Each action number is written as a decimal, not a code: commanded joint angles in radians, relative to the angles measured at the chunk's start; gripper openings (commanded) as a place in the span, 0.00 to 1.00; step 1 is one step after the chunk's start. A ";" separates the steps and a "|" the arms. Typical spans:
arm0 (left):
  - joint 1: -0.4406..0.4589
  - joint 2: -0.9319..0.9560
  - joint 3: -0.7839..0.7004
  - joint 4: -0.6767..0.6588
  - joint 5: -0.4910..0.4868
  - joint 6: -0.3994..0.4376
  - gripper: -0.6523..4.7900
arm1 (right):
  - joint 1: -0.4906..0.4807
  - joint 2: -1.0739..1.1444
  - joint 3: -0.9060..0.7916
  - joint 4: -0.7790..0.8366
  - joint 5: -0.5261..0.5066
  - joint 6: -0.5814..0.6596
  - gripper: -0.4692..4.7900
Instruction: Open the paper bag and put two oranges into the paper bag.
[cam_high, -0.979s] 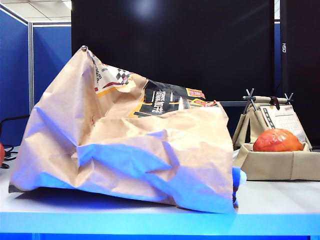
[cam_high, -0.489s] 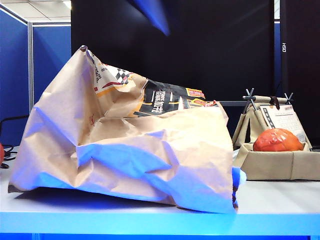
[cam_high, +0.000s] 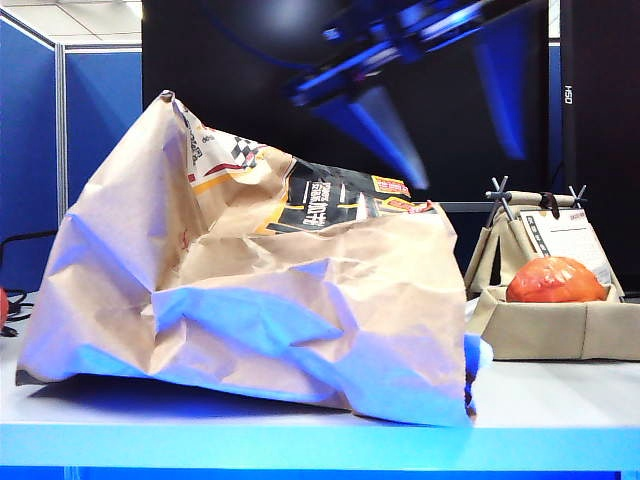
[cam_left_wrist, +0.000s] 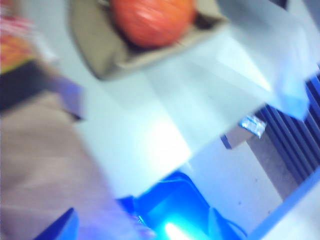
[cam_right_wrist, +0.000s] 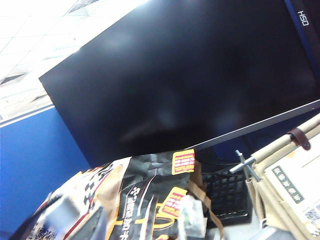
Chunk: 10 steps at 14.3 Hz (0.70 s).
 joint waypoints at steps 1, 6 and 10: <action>-0.009 0.034 0.005 -0.026 -0.061 0.021 0.75 | -0.001 -0.002 0.003 0.014 0.008 -0.006 0.44; -0.007 0.234 0.262 -0.257 -0.150 0.068 0.74 | 0.000 -0.002 0.003 0.021 0.006 -0.006 0.44; -0.003 0.251 0.278 -0.351 -0.244 0.070 0.74 | 0.000 -0.002 0.003 0.024 -0.037 -0.006 0.44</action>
